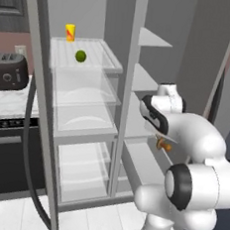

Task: Take the mushroom and lime from the fridge shelf and place them in the freezer drawer to begin freezing them.

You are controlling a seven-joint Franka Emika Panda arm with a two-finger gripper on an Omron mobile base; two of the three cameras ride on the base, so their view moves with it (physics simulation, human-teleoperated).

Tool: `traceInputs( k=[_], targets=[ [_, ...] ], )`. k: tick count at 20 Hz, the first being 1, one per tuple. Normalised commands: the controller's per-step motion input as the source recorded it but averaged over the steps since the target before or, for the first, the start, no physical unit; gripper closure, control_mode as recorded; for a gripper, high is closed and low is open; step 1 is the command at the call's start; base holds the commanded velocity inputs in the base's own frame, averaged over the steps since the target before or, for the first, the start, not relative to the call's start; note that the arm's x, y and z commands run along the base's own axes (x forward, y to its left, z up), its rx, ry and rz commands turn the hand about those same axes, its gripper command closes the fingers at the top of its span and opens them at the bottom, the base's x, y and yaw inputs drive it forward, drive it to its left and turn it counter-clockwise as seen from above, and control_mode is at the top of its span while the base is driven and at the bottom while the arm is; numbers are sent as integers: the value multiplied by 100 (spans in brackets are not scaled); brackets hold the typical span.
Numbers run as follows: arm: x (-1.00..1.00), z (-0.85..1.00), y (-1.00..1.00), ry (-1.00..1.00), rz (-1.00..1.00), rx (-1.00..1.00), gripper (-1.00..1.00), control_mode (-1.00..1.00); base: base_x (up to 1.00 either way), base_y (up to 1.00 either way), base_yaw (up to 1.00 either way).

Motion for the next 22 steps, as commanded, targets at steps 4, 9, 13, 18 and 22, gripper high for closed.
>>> traceInputs(
  k=[4,9,13,18,22],
  targets=[
    [6,-43,-16,0,-5,0,100,-100,0,0,0],
    [0,-55,-7,-3,-1,0,100,-100,0,0,0],
    [0,-52,0,-7,-1,0,100,-100,0,0,0],
    [11,-39,-2,-2,0,0,100,-100,0,0,0],
    [16,-32,-18,0,0,0,100,-100,0,0,0]
  ],
)
